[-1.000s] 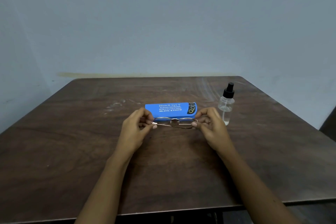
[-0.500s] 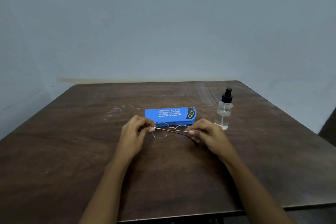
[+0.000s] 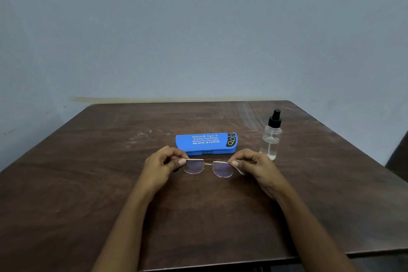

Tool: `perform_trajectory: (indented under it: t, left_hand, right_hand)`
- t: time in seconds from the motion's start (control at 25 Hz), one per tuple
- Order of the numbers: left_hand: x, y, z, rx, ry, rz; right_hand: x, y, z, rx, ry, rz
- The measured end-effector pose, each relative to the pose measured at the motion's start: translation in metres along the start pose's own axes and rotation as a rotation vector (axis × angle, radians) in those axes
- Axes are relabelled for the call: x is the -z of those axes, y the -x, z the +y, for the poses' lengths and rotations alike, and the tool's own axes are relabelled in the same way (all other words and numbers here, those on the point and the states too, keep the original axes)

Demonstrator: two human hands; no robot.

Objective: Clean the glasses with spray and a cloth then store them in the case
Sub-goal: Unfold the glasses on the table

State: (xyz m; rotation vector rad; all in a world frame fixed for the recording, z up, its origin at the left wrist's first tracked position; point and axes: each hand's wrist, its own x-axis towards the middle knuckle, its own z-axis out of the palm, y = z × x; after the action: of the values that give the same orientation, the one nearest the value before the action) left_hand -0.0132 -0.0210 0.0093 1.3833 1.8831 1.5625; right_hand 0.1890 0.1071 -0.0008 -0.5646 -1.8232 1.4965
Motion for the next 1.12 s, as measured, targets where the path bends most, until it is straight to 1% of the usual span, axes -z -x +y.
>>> perform_trajectory:
  t: [0.2, 0.36, 0.52, 0.92, 1.0, 1.12]
  left_hand:
    - [-0.0002, 0.0001, -0.0019, 0.119, 0.184, -0.053]
    - [-0.0005, -0.0002, -0.0016, 0.119, 0.278, -0.087]
    - [-0.0016, 0.0004, -0.0013, 0.117, 0.317, -0.113]
    - [-0.0008, 0.0036, 0.0069, 0.126, 0.23, -0.139]
    - [-0.0019, 0.0033, 0.0051, 0.088, 0.145, -0.106]
    - [-0.0034, 0.0014, 0.0019, -0.023, 0.014, 0.003]
  right_hand:
    - [-0.0009, -0.0003, 0.0034, 0.005, 0.03, 0.017]
    - [-0.0011, -0.001, 0.0042, 0.032, 0.1, 0.04]
    - [-0.0026, -0.0014, 0.0019, 0.028, 0.113, 0.067]
    - [-0.0033, 0.0004, -0.001, 0.033, 0.17, 0.092]
    - [-0.0036, 0.0004, -0.0003, 0.067, 0.227, 0.11]
    - [-0.0048, -0.0002, 0.0014, 0.155, 0.368, 0.157]
